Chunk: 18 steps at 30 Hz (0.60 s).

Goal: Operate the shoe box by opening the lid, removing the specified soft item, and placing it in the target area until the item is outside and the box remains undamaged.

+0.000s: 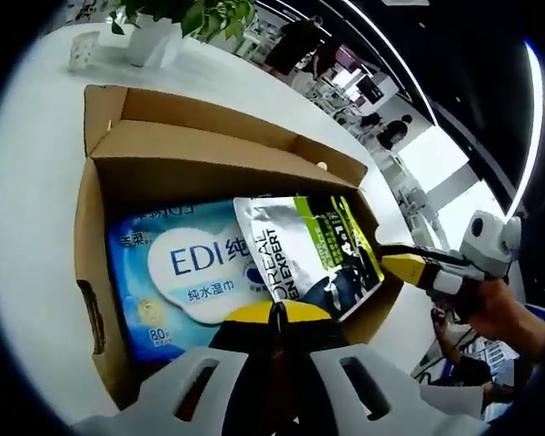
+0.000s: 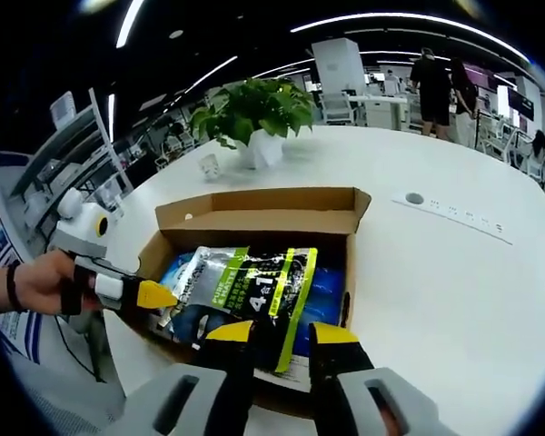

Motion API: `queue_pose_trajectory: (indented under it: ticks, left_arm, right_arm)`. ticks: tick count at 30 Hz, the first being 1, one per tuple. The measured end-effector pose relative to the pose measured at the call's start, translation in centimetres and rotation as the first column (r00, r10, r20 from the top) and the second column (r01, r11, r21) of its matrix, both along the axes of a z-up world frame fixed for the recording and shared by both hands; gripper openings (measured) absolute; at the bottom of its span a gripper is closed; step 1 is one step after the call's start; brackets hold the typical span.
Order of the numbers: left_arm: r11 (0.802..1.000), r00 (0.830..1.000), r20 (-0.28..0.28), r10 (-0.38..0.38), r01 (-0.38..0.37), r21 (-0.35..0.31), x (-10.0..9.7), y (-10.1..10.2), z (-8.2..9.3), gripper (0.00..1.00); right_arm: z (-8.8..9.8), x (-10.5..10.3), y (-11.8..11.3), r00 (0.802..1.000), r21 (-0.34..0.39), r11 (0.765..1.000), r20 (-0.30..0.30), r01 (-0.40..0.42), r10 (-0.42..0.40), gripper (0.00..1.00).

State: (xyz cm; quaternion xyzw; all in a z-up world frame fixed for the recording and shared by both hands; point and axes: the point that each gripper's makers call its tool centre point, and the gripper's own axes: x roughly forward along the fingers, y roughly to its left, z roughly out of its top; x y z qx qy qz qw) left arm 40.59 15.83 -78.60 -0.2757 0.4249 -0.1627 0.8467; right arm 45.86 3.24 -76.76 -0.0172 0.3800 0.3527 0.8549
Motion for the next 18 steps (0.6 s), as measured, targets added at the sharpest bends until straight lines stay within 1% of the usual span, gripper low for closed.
queue_pose_trajectory:
  ticks: [2, 6, 10, 12, 16, 17, 18]
  left_arm:
    - [1.000, 1.000, -0.001, 0.006, -0.006, -0.008, 0.0, 0.1, 0.0, 0.00]
    - [1.000, 1.000, 0.000, -0.003, 0.003, 0.005, 0.0, 0.2, 0.0, 0.00]
    - [1.000, 1.000, -0.002, -0.006, 0.006, -0.002, -0.1, 0.2, 0.0, 0.00]
    - [1.000, 1.000, -0.001, -0.009, 0.009, -0.005, -0.2, 0.1, 0.1, 0.00]
    - [1.000, 1.000, -0.001, -0.017, 0.017, -0.008, -0.3, 0.0, 0.2, 0.00]
    - [1.000, 1.000, 0.000, -0.019, 0.019, -0.009, -0.3, 0.0, 0.2, 0.00]
    - [1.000, 1.000, 0.001, -0.021, 0.021, -0.009, -0.3, 0.0, 0.2, 0.00]
  right_arm:
    - [-0.2, -0.1, 0.3, 1.000, -0.005, 1.000, -0.006, 0.001, -0.001, 0.19]
    - [-1.1, -0.4, 0.7, 1.000, -0.033, 0.999, -0.001, -0.014, 0.014, 0.19]
    - [-1.4, -0.5, 0.9, 1.000, -0.024, 1.000, -0.012, 0.003, -0.003, 0.19]
    - [-1.4, -0.6, 1.0, 1.000, -0.011, 1.000, -0.021, 0.019, -0.019, 0.15]
    - [-1.2, -0.3, 0.3, 0.999, -0.032, 0.998, 0.004, 0.048, -0.048, 0.03]
    - [-1.1, -0.3, 0.3, 0.999, -0.029, 0.998, 0.005, 0.052, -0.052, 0.00]
    - [-1.0, -0.4, 0.3, 0.998, -0.018, 0.998, 0.005, 0.056, -0.056, 0.00]
